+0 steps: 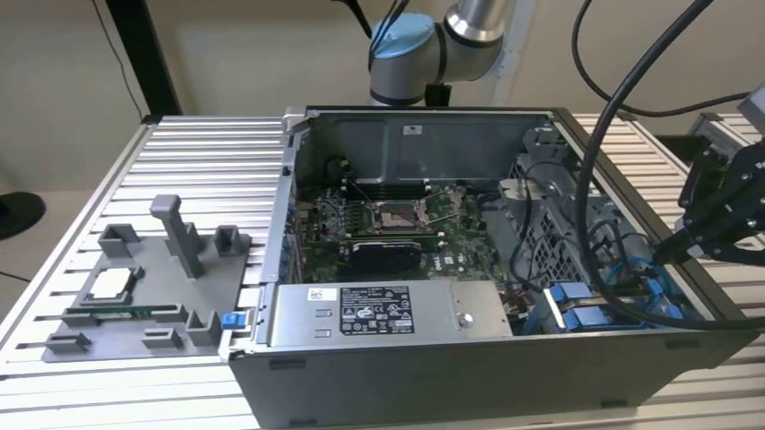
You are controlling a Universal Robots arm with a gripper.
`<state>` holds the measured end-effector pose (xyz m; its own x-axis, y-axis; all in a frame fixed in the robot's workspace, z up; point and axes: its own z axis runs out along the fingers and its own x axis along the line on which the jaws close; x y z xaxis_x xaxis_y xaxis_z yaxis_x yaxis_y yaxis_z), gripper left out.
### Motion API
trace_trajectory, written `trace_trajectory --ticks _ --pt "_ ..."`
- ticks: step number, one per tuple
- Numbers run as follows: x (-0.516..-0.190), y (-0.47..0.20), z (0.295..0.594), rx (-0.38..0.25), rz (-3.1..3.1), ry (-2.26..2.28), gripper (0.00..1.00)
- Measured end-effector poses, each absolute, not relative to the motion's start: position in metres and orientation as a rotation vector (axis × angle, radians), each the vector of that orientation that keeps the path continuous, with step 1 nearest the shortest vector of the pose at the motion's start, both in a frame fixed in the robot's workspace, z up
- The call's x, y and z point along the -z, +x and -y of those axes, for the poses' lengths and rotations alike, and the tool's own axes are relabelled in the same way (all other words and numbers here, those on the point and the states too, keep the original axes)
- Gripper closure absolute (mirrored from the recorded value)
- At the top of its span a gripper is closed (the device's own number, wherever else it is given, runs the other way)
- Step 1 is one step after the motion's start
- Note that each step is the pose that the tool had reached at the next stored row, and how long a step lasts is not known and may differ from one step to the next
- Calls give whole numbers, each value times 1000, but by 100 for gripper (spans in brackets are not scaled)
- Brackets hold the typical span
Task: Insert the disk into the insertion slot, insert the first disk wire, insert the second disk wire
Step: 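Insert the second disk wire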
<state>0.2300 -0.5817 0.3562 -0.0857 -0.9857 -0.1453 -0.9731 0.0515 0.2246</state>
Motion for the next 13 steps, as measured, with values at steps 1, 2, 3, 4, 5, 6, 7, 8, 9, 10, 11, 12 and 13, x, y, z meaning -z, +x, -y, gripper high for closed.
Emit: trace_trajectory --ticks 1,2,3,4,5,6,7,8,9,10,11,12,13 --pt "-356 230 582 411 2244 2091 100" --pt "-356 230 582 411 2245 2091 100" --pt "-356 230 582 411 2247 2092 100" --pt "-356 230 582 412 2251 2095 100" --pt "-355 229 582 414 2255 2097 100" --pt "-355 229 582 417 2259 2099 100" --pt "-355 229 582 418 2262 2098 100" --pt "-354 228 582 419 2264 2097 100" --pt "-355 228 582 419 2265 2096 100" --pt "-355 228 582 419 2265 2096 100" --pt "-355 227 582 419 2265 2096 100" --pt "-357 227 582 420 2264 2095 100" --pt "-359 226 582 420 2265 2095 100"
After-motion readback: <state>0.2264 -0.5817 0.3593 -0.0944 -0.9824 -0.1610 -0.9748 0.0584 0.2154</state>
